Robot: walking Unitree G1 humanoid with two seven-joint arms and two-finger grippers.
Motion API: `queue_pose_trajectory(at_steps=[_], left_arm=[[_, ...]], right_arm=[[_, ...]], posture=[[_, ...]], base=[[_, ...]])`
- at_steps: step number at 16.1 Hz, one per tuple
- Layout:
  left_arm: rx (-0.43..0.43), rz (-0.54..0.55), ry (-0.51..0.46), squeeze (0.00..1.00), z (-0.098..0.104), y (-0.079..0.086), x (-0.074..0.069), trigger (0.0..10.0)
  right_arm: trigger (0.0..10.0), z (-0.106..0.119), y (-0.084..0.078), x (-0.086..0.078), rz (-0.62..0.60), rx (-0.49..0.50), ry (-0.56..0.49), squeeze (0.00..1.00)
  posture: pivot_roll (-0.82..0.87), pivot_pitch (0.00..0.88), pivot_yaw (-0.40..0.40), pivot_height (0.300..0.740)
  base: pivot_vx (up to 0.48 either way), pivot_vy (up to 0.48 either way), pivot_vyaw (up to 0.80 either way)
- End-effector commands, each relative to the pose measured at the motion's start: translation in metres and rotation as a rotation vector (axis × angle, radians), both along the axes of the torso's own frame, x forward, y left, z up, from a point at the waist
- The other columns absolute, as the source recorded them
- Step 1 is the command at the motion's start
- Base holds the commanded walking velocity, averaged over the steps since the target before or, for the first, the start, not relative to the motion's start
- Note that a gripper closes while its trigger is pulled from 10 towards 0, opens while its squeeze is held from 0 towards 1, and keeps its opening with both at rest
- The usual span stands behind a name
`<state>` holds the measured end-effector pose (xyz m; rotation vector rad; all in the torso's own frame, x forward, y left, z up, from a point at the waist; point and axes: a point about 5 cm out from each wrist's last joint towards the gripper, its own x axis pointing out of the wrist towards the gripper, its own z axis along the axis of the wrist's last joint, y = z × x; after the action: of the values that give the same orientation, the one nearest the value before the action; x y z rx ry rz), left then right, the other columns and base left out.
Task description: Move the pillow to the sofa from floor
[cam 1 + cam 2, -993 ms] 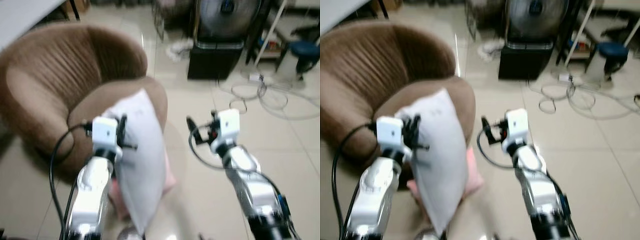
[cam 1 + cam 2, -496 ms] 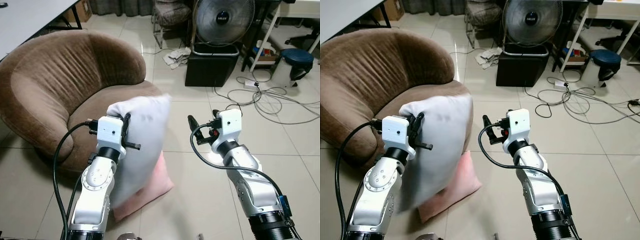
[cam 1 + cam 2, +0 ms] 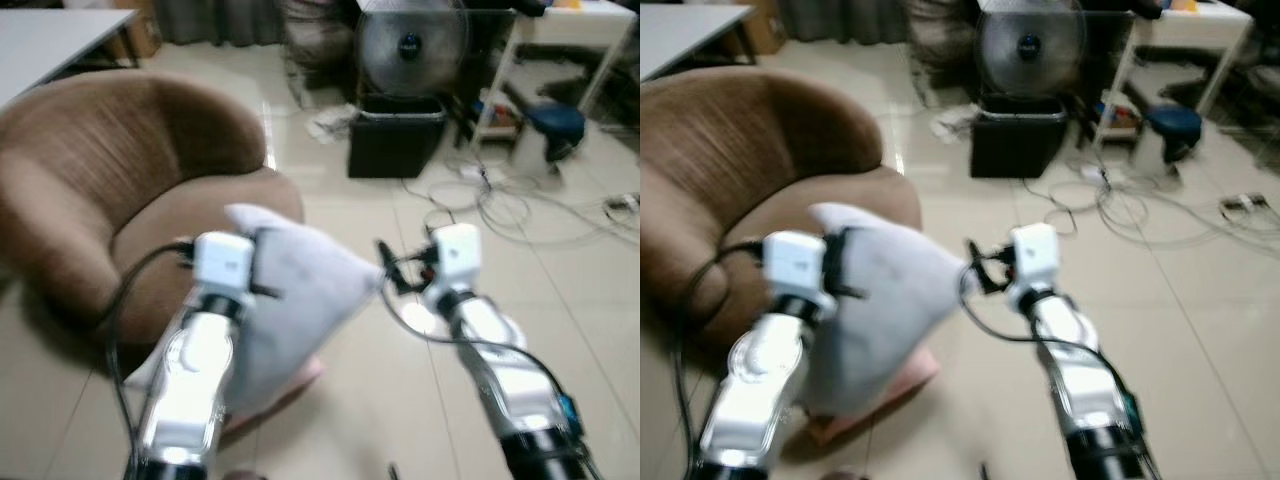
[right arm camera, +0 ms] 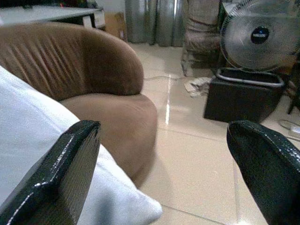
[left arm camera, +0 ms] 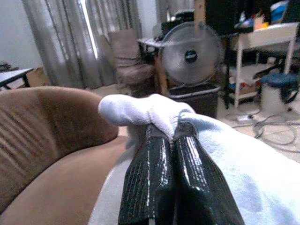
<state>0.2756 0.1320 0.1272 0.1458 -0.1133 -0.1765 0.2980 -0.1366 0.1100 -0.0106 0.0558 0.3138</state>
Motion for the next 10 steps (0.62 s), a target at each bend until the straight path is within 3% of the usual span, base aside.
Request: queue_pose_trajectory(at_steps=[1, 8, 10], left_arm=[[0.011, 0.020, -0.056, 0.00, 0.012, 0.007, 0.002, 10.0], [0.012, -0.003, -0.054, 0.00, 0.014, 0.004, 0.009, 10.0], [-0.027, 0.037, -0.061, 0.00, 0.017, 0.010, 0.014, 10.0]], right_arm=[[10.0, 0.003, 0.008, 0.001, 0.022, 0.011, -0.009, 0.00], [10.0, 0.002, 0.004, -0.001, -0.021, 0.042, -0.007, 0.00], [10.0, -0.002, 0.007, 0.001, -0.003, 0.003, 0.005, 0.00]], posture=[[0.10, 0.000, 0.021, 0.740], [0.07, 0.000, 0.064, 0.740], [0.06, 0.000, 0.065, 0.740]], base=[[0.000, -0.439, 0.80], [0.000, -0.442, 0.00], [0.000, 0.000, 0.00]])
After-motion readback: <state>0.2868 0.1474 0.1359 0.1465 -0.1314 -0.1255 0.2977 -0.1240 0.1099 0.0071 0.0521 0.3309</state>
